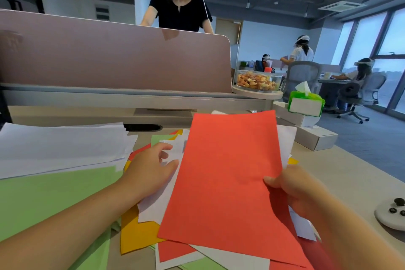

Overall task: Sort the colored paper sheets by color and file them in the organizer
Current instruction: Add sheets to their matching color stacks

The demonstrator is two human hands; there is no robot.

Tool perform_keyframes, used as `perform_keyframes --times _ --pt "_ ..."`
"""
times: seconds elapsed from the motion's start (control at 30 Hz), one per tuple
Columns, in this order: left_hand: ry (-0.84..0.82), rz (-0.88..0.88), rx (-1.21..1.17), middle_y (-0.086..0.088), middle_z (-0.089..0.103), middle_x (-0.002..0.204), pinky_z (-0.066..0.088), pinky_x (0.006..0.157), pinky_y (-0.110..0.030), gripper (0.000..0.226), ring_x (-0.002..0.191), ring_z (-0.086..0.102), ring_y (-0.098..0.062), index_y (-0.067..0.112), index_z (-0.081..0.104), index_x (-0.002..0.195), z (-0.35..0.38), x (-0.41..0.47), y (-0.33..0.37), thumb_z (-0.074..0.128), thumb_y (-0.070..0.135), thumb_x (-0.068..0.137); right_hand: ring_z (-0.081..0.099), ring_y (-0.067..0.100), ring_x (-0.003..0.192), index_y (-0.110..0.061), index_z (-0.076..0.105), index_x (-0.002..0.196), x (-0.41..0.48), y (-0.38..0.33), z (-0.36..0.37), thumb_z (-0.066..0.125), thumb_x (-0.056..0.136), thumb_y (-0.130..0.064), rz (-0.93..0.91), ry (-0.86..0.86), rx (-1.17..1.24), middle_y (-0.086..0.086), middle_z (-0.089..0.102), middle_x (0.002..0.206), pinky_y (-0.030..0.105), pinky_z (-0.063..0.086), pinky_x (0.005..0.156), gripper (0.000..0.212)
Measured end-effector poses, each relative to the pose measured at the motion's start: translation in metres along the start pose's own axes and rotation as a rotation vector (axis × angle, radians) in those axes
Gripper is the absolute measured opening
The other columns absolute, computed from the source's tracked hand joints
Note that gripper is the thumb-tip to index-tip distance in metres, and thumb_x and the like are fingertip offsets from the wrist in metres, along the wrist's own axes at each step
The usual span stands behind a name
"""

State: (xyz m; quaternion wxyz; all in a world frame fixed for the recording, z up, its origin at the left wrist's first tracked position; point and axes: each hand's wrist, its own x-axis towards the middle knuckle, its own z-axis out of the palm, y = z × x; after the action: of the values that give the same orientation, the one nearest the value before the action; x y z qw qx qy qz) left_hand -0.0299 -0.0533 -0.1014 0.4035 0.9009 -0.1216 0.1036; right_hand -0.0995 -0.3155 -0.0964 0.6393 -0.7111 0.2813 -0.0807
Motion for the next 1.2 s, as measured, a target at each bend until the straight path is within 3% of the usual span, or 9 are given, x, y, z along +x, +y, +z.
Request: perform_keyframes --times 0.13,0.2,0.27,0.4,0.6,0.73,0.9,1.03,1.2 --pt "-0.198 -0.217 -0.642 -0.002 0.063 0.106 0.052 0.06 -0.014 0.053 0.079 0.068 -0.009 0.016 0.048 0.136 -0.009 0.001 0.012 0.066 0.01 0.087 0.065 0.034 0.083 0.0 0.062 0.099 -0.009 -0.011 -0.007 0.049 0.084 0.016 -0.006 -0.158 0.152 0.021 0.068 0.096 0.049 0.051 0.086 0.025" --pt "-0.344 -0.289 -0.817 -0.009 0.068 0.108 0.059 0.066 -0.022 0.053 0.083 0.072 -0.018 0.009 0.05 0.134 -0.013 0.003 0.011 0.063 -0.005 0.085 0.066 0.03 0.074 -0.001 0.063 0.096 -0.01 -0.012 -0.005 0.049 0.083 0.017 -0.016 -0.195 0.204 0.019 0.07 0.089 0.042 0.054 0.076 0.027" --pt "-0.396 -0.309 -0.8 -0.014 0.07 0.11 0.059 0.076 -0.031 0.047 0.091 0.071 -0.027 0.006 0.057 0.127 -0.012 0.006 0.007 0.063 -0.008 0.083 0.067 0.028 0.065 0.0 0.063 0.095 -0.011 -0.01 -0.003 0.049 0.083 0.016 -0.025 -0.183 0.219 0.019 0.071 0.083 0.037 0.055 0.066 0.025" --pt "-0.352 -0.339 -0.704 -0.013 0.074 0.095 0.056 0.074 -0.036 0.03 0.085 0.071 -0.031 0.006 0.068 0.11 -0.009 0.004 0.002 0.071 0.004 0.08 0.067 0.025 0.056 0.001 0.066 0.094 -0.011 -0.005 0.001 0.051 0.087 0.007 0.004 -0.176 0.207 0.019 0.071 0.082 0.033 0.055 0.062 0.018" --pt "-0.262 -0.389 -0.735 -0.012 0.075 0.086 0.057 0.057 -0.03 0.024 0.072 0.073 -0.028 0.007 0.071 0.099 -0.008 0.001 0.005 0.076 0.016 0.078 0.065 0.028 0.069 0.001 0.066 0.099 -0.011 -0.002 0.006 0.058 0.086 -0.001 0.047 -0.166 0.193 0.021 0.07 0.092 0.036 0.054 0.069 0.015" --pt "-0.321 -0.428 -0.717 -0.009 0.075 0.093 0.056 0.072 -0.034 0.028 0.085 0.072 -0.029 0.011 0.07 0.104 -0.008 0.003 0.003 0.069 0.031 0.084 0.064 0.031 0.075 0.003 0.067 0.099 -0.01 -0.006 0.006 0.057 0.085 0.005 -0.025 -0.09 0.198 0.022 0.07 0.092 0.047 0.051 0.082 0.017" --pt "-0.351 -0.432 -0.575 -0.007 0.074 0.101 0.049 0.097 -0.046 0.029 0.098 0.068 -0.028 0.009 0.065 0.114 -0.005 0.004 -0.003 0.062 0.027 0.091 0.062 0.027 0.066 -0.003 0.067 0.086 -0.008 -0.008 0.003 0.053 0.084 0.011 -0.055 -0.036 0.282 0.011 0.07 0.067 0.043 0.05 0.082 0.02" --pt "-0.307 -0.413 -0.573 -0.009 0.074 0.1 0.053 0.091 -0.044 0.022 0.095 0.069 -0.028 0.007 0.066 0.11 0.0 0.005 -0.005 0.059 0.019 0.094 0.06 0.026 0.059 -0.002 0.063 0.089 -0.007 -0.002 0.005 0.048 0.085 0.011 0.025 -0.087 0.242 0.015 0.067 0.071 0.034 0.051 0.066 0.02" --pt "-0.274 -0.404 -0.608 -0.008 0.073 0.099 0.056 0.074 -0.035 0.022 0.09 0.07 -0.026 0.008 0.064 0.112 0.001 0.005 -0.003 0.055 0.018 0.096 0.063 0.03 0.073 0.002 0.067 0.092 -0.007 -0.001 0.008 0.052 0.081 0.013 -0.04 -0.025 0.154 0.022 0.069 0.089 0.039 0.05 0.075 0.022"
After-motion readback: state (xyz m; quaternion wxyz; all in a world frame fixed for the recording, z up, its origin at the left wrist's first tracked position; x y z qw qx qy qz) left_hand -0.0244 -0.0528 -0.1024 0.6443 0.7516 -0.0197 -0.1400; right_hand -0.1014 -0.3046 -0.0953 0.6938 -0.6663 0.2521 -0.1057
